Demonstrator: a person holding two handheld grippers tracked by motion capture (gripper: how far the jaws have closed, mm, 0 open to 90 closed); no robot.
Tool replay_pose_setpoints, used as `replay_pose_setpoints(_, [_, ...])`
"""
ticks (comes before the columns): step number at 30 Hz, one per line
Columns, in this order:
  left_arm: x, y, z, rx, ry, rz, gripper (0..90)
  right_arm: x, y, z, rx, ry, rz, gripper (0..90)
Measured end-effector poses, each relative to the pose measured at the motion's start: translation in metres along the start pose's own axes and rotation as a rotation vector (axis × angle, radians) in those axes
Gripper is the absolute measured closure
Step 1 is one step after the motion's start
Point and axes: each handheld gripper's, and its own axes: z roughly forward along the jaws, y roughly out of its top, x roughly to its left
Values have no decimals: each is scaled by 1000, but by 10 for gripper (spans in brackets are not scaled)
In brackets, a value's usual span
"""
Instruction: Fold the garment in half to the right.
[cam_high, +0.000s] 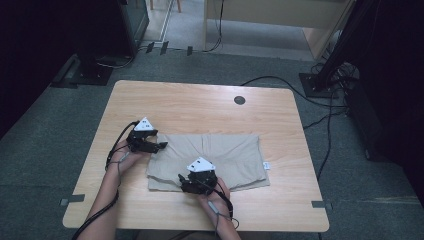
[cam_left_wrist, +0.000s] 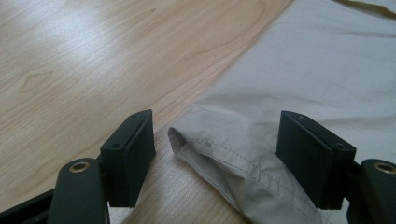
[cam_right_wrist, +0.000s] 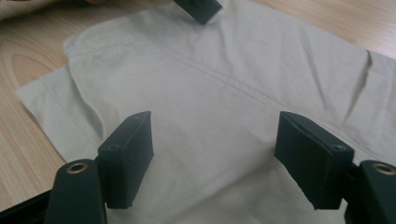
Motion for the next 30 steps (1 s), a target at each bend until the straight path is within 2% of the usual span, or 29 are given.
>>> replay_pose_setpoints(2, [0,0,0,2,1,0,282,4,1,2,-6,1,-10,276])
replay_pose_setpoints(4, [0,0,0,2,2,-2,281,8,3,3,-20,25,-9,325])
replay_pose_setpoints(8, [1,0,0,2,4,-10,282,15,7,5,-28,31,-20,314])
replay_pose_setpoints(10, [1,0,-1,1,4,-13,282,18,9,6,-16,38,-1,301])
replay_pose_setpoints(14, [1,0,-1,1,3,-15,282,24,12,9,-10,39,-11,326])
replay_pose_setpoints(17, [3,0,-1,-3,-4,-25,282,28,12,9,-22,60,6,319])
replay_pose_setpoints(20, [3,0,-1,-6,-10,-31,282,32,13,10,-29,55,4,314])
replay_pose_setpoints(30, [3,0,-1,-6,-8,-28,282,46,14,16,-24,65,-31,315])
